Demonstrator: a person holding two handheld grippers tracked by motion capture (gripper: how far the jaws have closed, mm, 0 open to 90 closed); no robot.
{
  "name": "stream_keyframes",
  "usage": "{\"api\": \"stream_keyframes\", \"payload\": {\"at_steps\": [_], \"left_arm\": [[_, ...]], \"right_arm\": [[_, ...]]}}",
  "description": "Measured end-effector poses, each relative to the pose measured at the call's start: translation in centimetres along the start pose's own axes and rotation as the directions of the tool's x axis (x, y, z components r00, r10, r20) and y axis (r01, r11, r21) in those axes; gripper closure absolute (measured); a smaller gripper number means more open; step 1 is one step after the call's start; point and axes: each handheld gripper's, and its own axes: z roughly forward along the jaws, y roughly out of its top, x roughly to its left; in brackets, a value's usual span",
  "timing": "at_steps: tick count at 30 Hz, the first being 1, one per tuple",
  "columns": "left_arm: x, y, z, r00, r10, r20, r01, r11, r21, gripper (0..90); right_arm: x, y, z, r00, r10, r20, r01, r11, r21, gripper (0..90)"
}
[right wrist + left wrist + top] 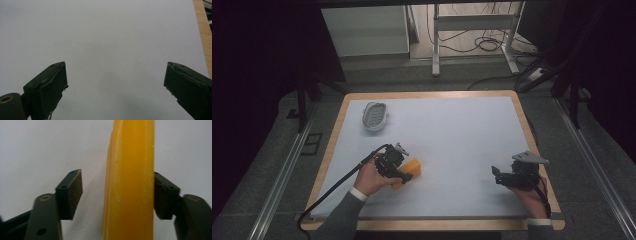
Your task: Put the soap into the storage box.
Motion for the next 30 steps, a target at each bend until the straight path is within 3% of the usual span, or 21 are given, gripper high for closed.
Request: {"api": "stream_keyframes", "payload": {"at_steps": [4, 10, 20, 30], "left_arm": [[-0.3, -0.2, 0.6, 1.0000, -0.001, -0.008, 0.001, 0.9997, 0.025, 43.9], [-0.6, -0.3, 0.6, 0.9998, -0.007, 0.021, 0.007, 0.9999, 0.009, 58.9], [-0.3, -0.3, 0.1, 0.9999, -0.004, 0.012, 0.004, 1.0000, 0.004, 61.1], [0.8, -0.1, -2.8, 0.9991, -0.028, 0.031, 0.030, 0.9968, -0.074, 61.1]], "right_arm": [[0.0, 0.0, 0.0, 1.0000, 0.000, 0.007, 0.000, 1.000, 0.002, 4.9], [-0.1, 0.0, -0.1, 0.9999, 0.001, 0.013, -0.001, 1.000, 0.005, 4.9], [-0.3, -0.1, -0.1, 0.9997, 0.012, 0.023, -0.012, 1.000, 0.005, 4.9], [-0.5, -0.1, -0.2, 0.9991, 0.023, 0.036, -0.023, 1.000, 0.002, 4.9]]}}
